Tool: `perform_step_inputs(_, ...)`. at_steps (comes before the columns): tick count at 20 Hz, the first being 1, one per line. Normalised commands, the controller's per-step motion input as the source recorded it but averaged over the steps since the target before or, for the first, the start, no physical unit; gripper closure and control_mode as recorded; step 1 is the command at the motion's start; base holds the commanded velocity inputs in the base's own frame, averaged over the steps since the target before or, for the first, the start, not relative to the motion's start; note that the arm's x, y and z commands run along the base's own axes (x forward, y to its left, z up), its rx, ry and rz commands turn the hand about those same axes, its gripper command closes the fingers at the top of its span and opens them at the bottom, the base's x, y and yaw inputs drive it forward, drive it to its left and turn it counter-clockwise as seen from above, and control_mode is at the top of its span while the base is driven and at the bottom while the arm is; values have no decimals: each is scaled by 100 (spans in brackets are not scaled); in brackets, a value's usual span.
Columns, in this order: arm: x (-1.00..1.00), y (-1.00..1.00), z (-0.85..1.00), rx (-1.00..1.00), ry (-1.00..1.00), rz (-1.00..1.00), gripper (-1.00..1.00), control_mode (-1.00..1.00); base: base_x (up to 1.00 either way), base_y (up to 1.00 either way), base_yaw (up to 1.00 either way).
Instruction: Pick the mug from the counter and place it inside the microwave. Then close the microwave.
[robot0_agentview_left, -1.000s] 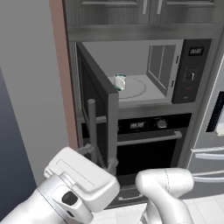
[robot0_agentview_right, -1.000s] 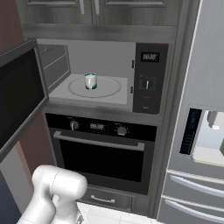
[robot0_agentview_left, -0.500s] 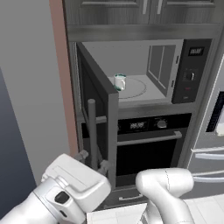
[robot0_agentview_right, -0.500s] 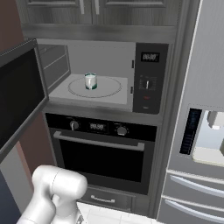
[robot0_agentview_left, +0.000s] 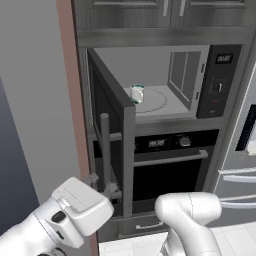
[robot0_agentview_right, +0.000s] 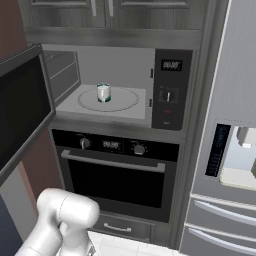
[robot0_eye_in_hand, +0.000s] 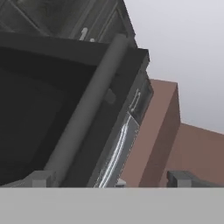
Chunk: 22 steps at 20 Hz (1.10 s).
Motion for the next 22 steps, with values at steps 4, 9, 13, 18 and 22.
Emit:
perform_step_inputs(4, 30, 12, -20, -3, 0, -10, -100, -100, 0, 0, 0)
perform_step_inputs(9, 26, 22, -11, -2, 0, -10, -100, -100, 0, 0, 0)
perform_step_inputs(13, 23, 31, -13, -2, 0, -9, -100, -100, 0, 0, 0)
perform_step_inputs(18, 28, 29, -18, -3, 0, -9, -100, -100, 0, 0, 0)
perform_step_inputs(22, 9, 23, -6, -2, 0, -8, -100, -100, 0, 0, 0)
